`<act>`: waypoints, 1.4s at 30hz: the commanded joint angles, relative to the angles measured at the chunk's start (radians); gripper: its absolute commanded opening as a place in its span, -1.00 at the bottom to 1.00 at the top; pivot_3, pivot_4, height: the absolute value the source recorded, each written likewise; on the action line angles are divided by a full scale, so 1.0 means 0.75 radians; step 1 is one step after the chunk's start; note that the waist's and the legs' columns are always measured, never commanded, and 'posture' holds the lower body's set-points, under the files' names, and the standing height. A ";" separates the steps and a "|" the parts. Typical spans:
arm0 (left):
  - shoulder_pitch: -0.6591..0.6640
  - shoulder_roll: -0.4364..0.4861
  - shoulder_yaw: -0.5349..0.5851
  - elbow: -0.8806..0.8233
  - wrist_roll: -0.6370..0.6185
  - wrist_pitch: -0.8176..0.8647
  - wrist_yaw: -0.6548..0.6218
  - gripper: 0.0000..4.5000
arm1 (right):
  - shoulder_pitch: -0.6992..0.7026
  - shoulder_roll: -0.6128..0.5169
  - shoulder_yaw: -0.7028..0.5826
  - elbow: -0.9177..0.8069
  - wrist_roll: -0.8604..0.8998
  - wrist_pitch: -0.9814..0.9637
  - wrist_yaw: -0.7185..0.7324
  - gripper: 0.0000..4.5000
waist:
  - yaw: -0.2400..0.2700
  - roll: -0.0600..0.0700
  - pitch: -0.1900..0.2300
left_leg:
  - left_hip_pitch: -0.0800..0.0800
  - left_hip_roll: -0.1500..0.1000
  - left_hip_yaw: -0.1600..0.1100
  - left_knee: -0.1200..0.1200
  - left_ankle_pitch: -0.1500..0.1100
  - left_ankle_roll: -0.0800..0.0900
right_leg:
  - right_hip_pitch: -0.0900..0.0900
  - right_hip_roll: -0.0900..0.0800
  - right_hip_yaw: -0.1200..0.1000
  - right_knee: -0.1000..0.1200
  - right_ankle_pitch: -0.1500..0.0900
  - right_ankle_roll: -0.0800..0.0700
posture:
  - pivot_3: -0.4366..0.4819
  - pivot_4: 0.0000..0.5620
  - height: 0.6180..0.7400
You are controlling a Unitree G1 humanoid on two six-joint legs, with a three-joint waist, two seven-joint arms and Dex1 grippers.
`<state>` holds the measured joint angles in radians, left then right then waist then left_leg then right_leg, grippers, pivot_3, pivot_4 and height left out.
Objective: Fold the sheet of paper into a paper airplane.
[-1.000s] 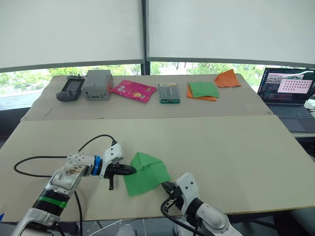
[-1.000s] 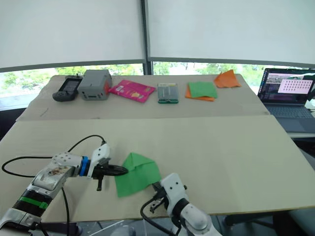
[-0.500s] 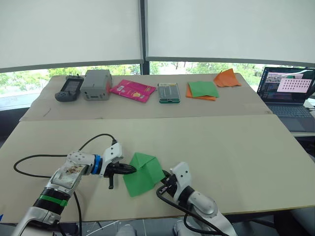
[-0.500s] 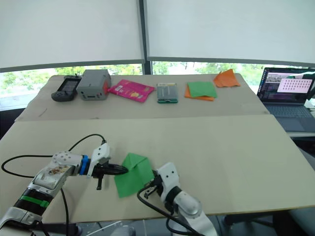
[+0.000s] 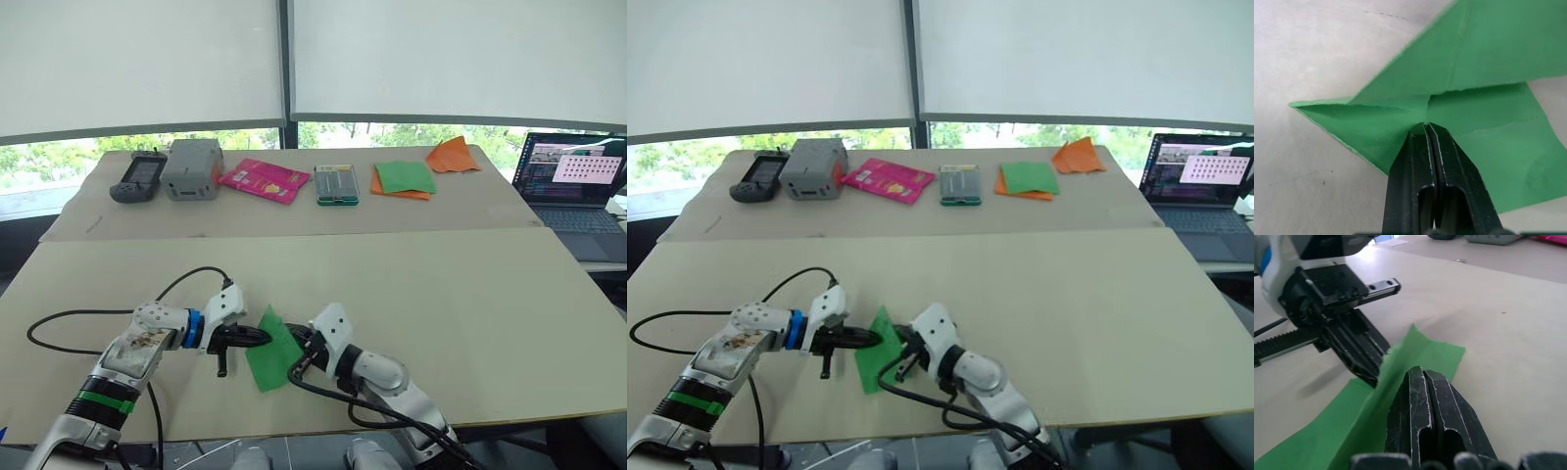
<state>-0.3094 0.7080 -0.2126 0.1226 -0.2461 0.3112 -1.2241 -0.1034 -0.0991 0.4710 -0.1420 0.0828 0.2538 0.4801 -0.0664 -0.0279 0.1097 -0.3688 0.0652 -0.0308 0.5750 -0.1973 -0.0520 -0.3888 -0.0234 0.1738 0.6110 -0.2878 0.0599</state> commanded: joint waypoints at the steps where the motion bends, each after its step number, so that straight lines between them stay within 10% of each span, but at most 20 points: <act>1: 0.005 -0.010 -0.027 0.033 0.060 0.039 0.049 -0.97 | -0.037 -0.001 0.026 0.008 -0.023 -0.003 0.025 -1.00 | 0.000 0.000 0.000 | 0.000 0.000 0.000 0.000 0.000 0.000 | 0.000 0.000 0.000 0.000 0.000 0.000 | -0.05 -0.47 1.00; 27: 0.121 0.156 0.324 -0.192 -0.191 0.273 0.072 -0.97 | -0.284 0.004 0.133 0.294 -0.216 0.201 0.066 -1.00 | -0.038 0.001 0.001 | 0.001 0.003 -0.001 -0.001 0.000 0.000 | -0.001 0.003 0.000 0.003 0.000 0.000 | -0.05 -0.47 1.00; 42: 0.081 0.058 0.115 -0.098 -0.060 0.136 0.058 -0.97 | -0.257 -0.037 0.127 0.222 -0.225 0.243 0.089 -1.00 | -0.036 0.001 0.000 | 0.001 0.002 -0.001 0.000 0.000 0.000 | 0.001 0.002 0.000 0.001 0.001 0.000 | -0.05 -0.47 1.00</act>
<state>-0.2355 0.7517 -0.1112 0.0412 -0.3193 0.4513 -1.1809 -0.3205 -0.1053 0.5603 0.0044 -0.0662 0.3830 0.5394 -0.0935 -0.0268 0.1100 -0.3682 0.0665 -0.0312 0.5750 -0.1972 -0.0518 -0.3882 -0.0216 0.1737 0.6120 -0.2874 0.0602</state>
